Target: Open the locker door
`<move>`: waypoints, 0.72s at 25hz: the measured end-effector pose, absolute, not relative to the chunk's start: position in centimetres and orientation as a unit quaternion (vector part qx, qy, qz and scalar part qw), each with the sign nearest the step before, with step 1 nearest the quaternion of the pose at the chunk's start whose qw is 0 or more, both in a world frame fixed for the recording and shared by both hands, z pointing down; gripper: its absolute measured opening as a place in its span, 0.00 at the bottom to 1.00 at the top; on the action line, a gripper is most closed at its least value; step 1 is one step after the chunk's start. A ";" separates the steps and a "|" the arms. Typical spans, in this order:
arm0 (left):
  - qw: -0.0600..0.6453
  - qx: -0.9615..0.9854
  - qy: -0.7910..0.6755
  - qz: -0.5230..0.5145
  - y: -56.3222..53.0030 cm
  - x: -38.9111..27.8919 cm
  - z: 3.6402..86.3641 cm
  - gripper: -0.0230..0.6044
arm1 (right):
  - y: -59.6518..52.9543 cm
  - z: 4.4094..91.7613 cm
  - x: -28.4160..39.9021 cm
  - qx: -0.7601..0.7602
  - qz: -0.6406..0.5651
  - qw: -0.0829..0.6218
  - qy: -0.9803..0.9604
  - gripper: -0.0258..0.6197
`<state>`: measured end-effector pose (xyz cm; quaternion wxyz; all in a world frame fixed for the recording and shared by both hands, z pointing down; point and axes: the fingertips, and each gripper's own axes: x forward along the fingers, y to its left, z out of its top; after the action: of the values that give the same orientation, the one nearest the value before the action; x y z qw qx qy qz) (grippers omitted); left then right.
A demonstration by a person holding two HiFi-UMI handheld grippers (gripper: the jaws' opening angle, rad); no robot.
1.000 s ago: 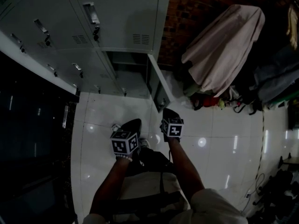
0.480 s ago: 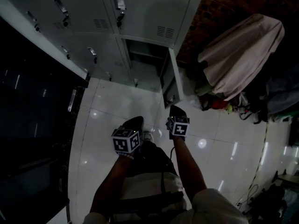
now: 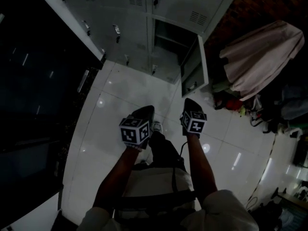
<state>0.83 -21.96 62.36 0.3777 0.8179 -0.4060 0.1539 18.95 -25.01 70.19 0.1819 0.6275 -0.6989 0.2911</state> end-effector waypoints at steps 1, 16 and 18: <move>0.373 0.821 -0.408 0.145 -21.2 0.3 61.6 0.03 | -24.1 69.5 17.7 0.618 0.295 0.176 -0.707 0.05; 0.309 0.851 -0.420 0.054 -6.0 -7.0 50.4 0.03 | -8.1 54.6 5.3 0.560 0.223 0.128 -0.788 0.05; 0.303 0.857 -0.415 0.050 -3.9 -7.1 49.5 0.03 | -5.9 53.0 4.9 0.563 0.213 0.121 -0.790 0.05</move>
<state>-7.11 -3.93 49.46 0.3032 0.8566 -0.4146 0.0495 4.94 -5.93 52.97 0.1209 0.5626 -0.7896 0.2130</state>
